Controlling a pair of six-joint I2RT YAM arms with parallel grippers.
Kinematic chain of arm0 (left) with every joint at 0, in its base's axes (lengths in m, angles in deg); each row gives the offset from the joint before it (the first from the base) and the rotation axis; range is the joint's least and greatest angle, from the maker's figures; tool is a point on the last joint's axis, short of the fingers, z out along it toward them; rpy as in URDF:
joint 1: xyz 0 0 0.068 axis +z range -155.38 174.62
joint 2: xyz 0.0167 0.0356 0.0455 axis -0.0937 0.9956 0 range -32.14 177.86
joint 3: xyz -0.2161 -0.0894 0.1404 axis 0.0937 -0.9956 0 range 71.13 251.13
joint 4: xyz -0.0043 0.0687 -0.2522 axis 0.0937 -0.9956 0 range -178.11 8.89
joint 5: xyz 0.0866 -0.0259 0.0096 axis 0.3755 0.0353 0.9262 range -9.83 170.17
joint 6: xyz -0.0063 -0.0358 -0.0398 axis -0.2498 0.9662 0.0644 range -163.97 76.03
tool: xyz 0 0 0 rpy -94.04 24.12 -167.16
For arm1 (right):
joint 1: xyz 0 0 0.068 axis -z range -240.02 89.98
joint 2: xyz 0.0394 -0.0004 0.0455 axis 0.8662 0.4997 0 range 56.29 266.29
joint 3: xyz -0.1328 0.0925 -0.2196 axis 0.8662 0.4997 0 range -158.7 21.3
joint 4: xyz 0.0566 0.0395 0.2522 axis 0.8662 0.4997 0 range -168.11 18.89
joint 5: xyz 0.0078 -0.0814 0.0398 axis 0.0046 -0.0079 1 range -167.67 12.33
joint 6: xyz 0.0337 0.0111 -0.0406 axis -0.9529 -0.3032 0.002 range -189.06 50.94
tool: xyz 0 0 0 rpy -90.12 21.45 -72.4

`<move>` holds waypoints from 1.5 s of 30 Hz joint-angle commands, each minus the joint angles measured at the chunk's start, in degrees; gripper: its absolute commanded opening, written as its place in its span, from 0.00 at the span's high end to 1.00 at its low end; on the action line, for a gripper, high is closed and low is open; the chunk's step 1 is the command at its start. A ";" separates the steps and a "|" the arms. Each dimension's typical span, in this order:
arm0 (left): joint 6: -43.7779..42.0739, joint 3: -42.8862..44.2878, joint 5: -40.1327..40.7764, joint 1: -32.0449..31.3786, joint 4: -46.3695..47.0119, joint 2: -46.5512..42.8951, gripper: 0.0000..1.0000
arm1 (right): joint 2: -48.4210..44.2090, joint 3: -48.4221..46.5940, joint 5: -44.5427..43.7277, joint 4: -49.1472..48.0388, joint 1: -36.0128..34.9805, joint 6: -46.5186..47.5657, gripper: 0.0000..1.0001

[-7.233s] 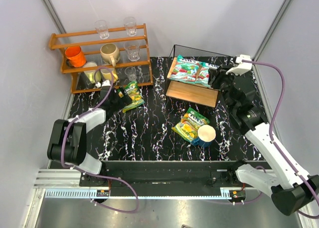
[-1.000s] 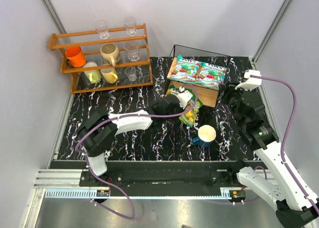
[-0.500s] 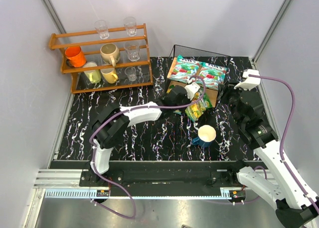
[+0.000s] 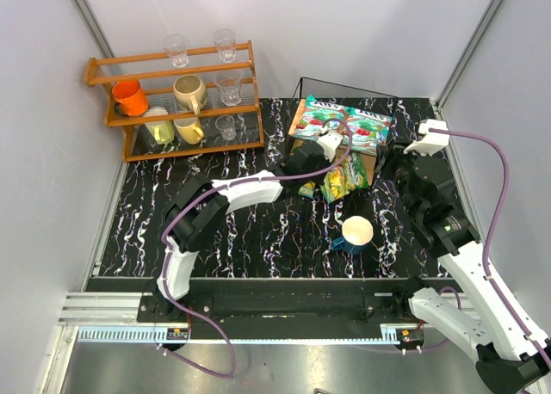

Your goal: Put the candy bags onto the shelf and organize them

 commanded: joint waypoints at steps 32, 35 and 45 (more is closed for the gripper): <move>28.44 -13.20 0.86 5.36 28.35 -7.96 1.00 | -0.41 0.25 -1.47 -1.45 -0.39 0.25 0.50; 29.84 -11.70 -0.28 5.36 28.70 -6.21 1.00 | -0.58 0.16 -1.56 -1.36 -0.39 0.34 0.50; 30.38 -6.69 -5.91 5.18 26.86 0.56 1.00 | -0.93 -0.10 -1.56 -1.01 -0.39 0.34 0.50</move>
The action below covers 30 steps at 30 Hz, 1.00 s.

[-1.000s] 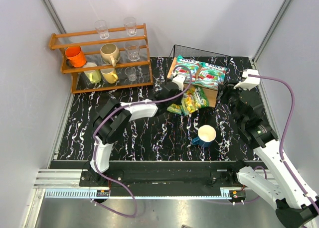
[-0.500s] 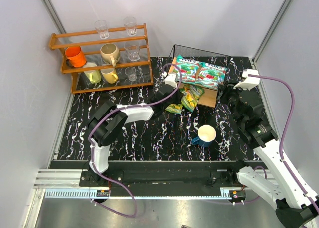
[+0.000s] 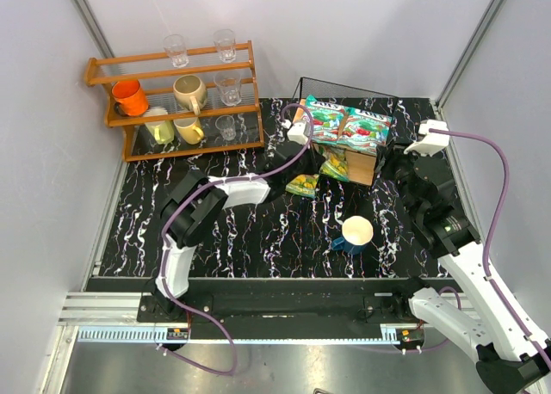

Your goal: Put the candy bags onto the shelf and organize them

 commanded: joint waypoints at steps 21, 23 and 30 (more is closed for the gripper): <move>-9.19 13.27 -5.69 -3.29 -6.55 8.40 1.00 | -0.91 -0.34 -1.65 -0.77 -0.30 0.10 0.50; -11.03 13.71 -5.25 -3.21 -7.61 8.67 1.00 | -0.91 -0.34 -1.74 -0.68 -0.39 0.10 0.50; -15.78 15.47 -4.28 -3.21 -11.65 10.07 1.00 | -0.65 -0.26 -1.74 -0.86 -0.39 0.01 0.50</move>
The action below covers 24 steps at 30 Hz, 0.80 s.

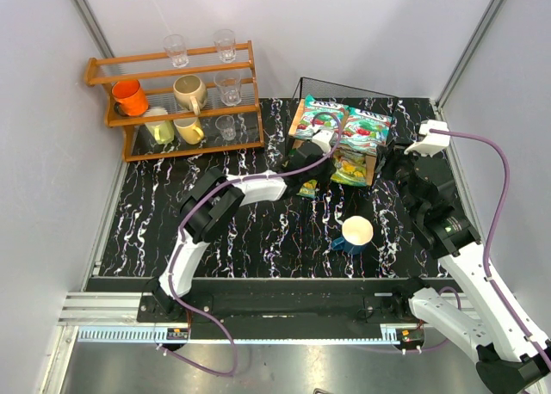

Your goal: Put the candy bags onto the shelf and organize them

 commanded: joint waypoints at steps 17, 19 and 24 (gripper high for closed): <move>-7.12 8.59 1.04 -0.34 -3.92 3.71 1.00 | -0.36 -0.08 -2.16 -0.92 -0.39 0.30 0.50; -7.12 8.59 1.04 -0.43 -4.00 3.80 1.00 | -0.45 -0.08 -2.24 -0.83 -0.39 0.39 0.50; -7.30 9.29 1.04 -0.61 -4.44 3.88 1.00 | -0.10 -0.08 -2.16 -0.92 -0.39 0.21 0.50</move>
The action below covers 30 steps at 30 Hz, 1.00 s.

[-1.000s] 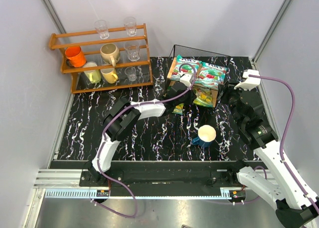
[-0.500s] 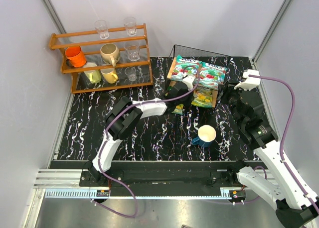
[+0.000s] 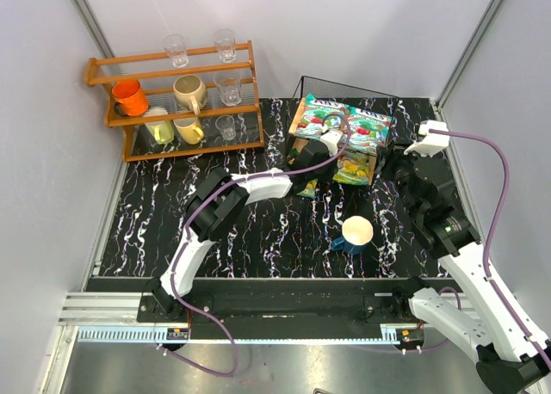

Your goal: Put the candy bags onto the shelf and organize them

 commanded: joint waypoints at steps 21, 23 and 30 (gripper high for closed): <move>-1.14 -6.38 5.41 -0.35 5.00 -10.31 0.55 | -0.89 -0.34 -1.67 -1.14 -0.39 -0.32 0.50; -1.14 -7.34 5.67 -0.26 5.17 -12.50 0.55 | -1.07 -0.52 -1.67 -0.97 -0.30 -0.23 0.50; 2.20 -17.34 5.06 -0.44 8.07 -20.50 0.52 | -1.95 -0.78 -1.67 -0.35 -0.39 -0.40 0.50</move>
